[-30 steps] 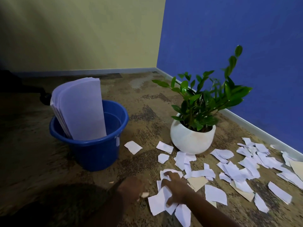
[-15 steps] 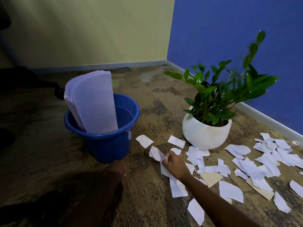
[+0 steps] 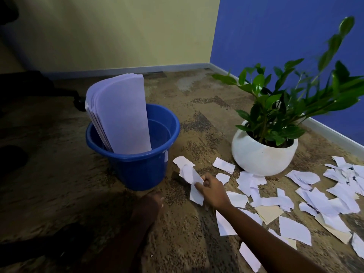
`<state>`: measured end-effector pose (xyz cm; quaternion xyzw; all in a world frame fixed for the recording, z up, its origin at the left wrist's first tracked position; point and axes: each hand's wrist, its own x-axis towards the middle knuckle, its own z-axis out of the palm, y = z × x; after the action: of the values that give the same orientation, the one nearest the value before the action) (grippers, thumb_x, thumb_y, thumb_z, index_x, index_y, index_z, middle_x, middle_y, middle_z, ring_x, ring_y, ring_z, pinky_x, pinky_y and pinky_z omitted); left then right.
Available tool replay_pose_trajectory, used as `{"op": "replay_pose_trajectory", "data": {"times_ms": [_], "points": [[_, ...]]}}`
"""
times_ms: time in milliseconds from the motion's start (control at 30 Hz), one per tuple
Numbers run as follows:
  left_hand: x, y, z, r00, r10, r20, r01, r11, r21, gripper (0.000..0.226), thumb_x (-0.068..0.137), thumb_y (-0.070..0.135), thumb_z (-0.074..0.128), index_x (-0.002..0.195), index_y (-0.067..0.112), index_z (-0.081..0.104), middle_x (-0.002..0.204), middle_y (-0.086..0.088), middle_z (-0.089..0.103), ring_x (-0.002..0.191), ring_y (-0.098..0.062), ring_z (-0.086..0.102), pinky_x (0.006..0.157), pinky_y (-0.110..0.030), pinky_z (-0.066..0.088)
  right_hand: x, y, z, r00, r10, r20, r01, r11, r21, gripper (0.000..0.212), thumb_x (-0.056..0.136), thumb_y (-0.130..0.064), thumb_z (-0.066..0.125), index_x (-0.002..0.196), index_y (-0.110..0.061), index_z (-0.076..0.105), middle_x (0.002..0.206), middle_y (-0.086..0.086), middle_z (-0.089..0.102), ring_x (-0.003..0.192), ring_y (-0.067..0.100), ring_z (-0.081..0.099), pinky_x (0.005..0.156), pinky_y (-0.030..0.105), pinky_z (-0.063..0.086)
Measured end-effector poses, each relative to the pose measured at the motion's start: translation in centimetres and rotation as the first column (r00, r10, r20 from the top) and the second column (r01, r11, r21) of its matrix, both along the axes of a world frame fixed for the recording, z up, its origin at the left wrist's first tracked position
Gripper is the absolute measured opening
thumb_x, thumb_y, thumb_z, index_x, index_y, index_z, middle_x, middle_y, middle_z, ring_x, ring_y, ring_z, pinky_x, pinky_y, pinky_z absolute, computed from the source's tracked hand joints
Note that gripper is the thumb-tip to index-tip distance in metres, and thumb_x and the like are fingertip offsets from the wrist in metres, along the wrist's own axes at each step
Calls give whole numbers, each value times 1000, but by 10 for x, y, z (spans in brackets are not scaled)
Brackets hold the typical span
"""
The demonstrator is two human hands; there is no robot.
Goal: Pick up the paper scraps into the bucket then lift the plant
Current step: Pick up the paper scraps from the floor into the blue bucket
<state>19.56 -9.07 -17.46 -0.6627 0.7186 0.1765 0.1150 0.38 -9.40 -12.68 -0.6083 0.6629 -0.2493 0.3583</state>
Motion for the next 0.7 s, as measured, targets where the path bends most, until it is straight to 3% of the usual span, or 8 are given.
{"op": "replay_pose_trajectory", "data": {"times_ms": [133,200,267,333,433,500,567,700], "points": [[-3,-6,1,998,-53,20,52,998,47,39,101,24,37,138,12,43,145,-7,43,132,-21,45,107,-30,38,-5,-9,19,996,-67,58,71,995,-73,31,92,-24,56,68,-27,37,63,-6,44,59,8,42,51,19,27],[-5,-7,5,999,-42,-1,42,992,119,40,102,22,35,140,10,40,148,-9,39,135,-22,41,111,-30,33,-6,-14,35,994,-84,76,93,988,-124,32,92,-24,56,68,-27,36,67,-3,47,67,16,50,56,24,37],[-11,-4,16,997,-58,-51,63,994,95,41,102,18,35,141,7,39,148,-12,39,136,-24,40,111,-30,31,-5,-18,56,988,-95,122,118,973,-199,32,92,-22,56,68,-27,36,75,4,53,76,25,58,60,32,45],[-22,3,36,985,-98,-142,105,994,41,39,101,16,33,136,0,43,144,-14,43,133,-26,41,108,-30,30,-2,-23,82,976,-102,194,154,948,-279,34,93,-19,55,67,-27,34,74,4,53,69,24,60,52,29,51],[-42,14,74,935,-245,-258,203,963,-178,33,101,20,32,124,4,49,130,-13,51,115,-23,51,97,-31,39,7,-35,119,940,-139,310,250,901,-354,32,92,-18,56,68,-27,37,73,5,49,68,22,58,55,35,54],[-52,19,105,891,-305,-335,177,915,-363,25,101,23,35,115,9,51,116,-8,56,91,-13,53,79,-21,42,17,-44,138,898,-138,417,300,887,-352,22,92,-16,56,75,-21,43,80,9,51,63,18,57,45,24,54],[-56,22,138,848,-356,-392,100,835,-541,21,100,23,38,108,11,53,104,-7,59,83,-12,54,71,-19,41,29,-53,151,864,-124,488,309,896,-318,10,91,-12,57,90,-13,47,90,11,57,63,16,60,36,14,47],[-37,6,190,823,-341,-454,-138,656,-742,19,98,20,45,104,6,56,90,-7,58,72,-13,57,65,-18,46,56,-63,163,833,-125,540,263,946,-188,14,88,-3,55,99,-9,49,98,14,60,60,17,60,36,16,46]]}}
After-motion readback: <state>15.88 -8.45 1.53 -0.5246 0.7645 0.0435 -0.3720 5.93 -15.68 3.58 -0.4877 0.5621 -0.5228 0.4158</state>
